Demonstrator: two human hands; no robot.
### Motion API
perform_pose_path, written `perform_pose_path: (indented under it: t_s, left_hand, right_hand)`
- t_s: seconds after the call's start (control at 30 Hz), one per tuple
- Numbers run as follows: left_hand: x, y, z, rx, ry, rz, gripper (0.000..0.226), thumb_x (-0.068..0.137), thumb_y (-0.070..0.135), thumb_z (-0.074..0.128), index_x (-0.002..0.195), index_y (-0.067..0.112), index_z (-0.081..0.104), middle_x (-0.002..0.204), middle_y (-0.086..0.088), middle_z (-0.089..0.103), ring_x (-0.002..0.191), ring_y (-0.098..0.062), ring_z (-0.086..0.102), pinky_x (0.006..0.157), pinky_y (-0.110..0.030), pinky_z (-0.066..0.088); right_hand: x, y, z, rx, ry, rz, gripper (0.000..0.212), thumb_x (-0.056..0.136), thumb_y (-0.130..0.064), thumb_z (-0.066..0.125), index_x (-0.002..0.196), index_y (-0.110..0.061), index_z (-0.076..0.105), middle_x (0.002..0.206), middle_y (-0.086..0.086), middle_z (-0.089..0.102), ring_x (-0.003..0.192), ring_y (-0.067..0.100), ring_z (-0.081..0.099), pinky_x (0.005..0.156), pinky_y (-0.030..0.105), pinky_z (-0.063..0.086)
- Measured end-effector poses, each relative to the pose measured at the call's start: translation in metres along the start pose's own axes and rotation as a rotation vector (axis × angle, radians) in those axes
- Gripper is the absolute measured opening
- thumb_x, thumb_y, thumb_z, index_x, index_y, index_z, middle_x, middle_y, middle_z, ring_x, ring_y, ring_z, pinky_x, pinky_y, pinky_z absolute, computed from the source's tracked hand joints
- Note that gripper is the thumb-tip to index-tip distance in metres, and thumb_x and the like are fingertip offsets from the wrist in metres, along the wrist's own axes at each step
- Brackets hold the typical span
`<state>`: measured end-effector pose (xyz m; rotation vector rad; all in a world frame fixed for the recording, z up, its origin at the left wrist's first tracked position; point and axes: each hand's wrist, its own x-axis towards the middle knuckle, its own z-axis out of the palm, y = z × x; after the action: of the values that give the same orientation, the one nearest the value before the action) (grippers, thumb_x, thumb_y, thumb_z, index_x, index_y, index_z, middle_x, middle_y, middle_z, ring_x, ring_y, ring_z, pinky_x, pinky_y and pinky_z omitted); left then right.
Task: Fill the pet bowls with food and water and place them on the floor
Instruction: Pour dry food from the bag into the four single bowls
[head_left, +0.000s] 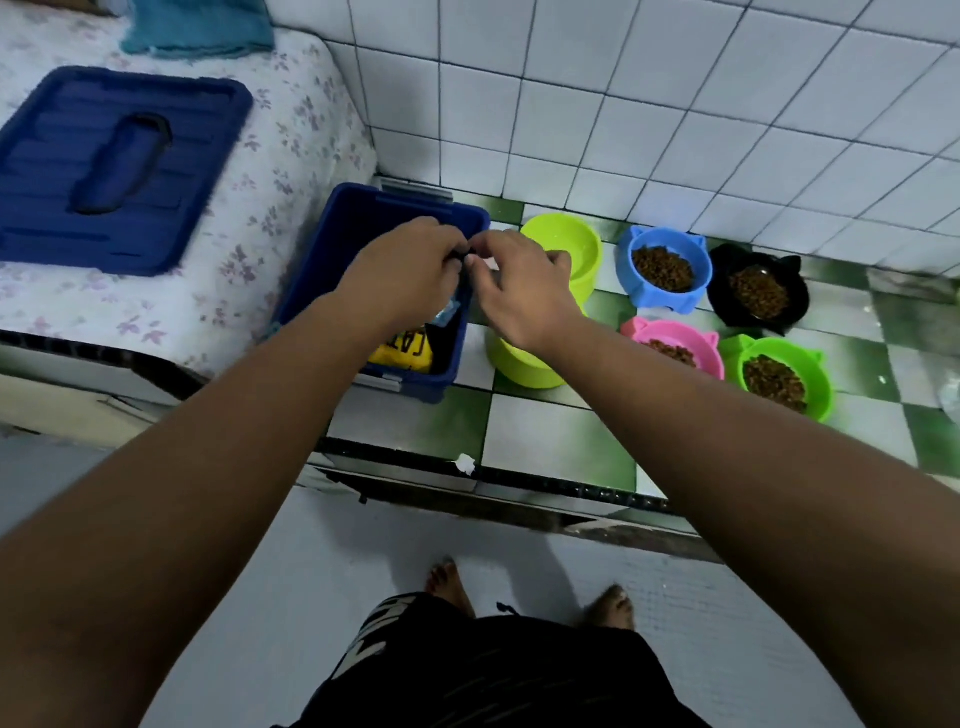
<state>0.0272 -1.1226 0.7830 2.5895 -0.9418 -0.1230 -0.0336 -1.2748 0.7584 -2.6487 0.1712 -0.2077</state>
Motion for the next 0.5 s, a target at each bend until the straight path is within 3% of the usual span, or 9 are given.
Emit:
perform_pose_path:
  t_s: [0.23,0.37,0.5]
  left_hand:
    - [0.027,0.088,0.045,-0.08,-0.026,0.044,0.034,0.096,0.03,0.062,0.127,0.018,0.066,0.119,-0.009,0.065,0.111,-0.026,0.062,0.093,-0.037,0.047]
    - [0.039,0.143,0.073,-0.131,-0.012,0.046,0.033,0.094,0.031,0.066,0.125,0.02,0.066,0.111,-0.003,0.063,0.106,-0.02,0.062,0.096,-0.039,0.049]
    - [0.05,0.204,0.099,-0.183,0.004,0.012,0.028,0.092,0.027,0.068,0.119,0.02,0.07,0.101,0.003,0.058,0.102,-0.019,0.06,0.091,-0.035,0.048]
  right_hand:
    - [-0.043,0.085,-0.044,0.114,0.105,0.136,0.043,0.095,-0.048,0.04,0.124,-0.023,0.06,0.119,-0.003,0.065,0.112,0.021,0.06,0.096,0.05,0.046]
    - [-0.071,0.138,-0.075,0.197,0.114,0.179,0.036,0.097,-0.044,0.048,0.122,-0.023,0.061,0.119,-0.002,0.065,0.108,0.018,0.062,0.097,0.05,0.047]
    - [-0.094,0.184,-0.111,0.246,0.146,0.188,0.038,0.091,-0.049,0.044,0.114,-0.025,0.063,0.114,-0.006,0.066,0.104,0.018,0.064,0.094,0.048,0.05]
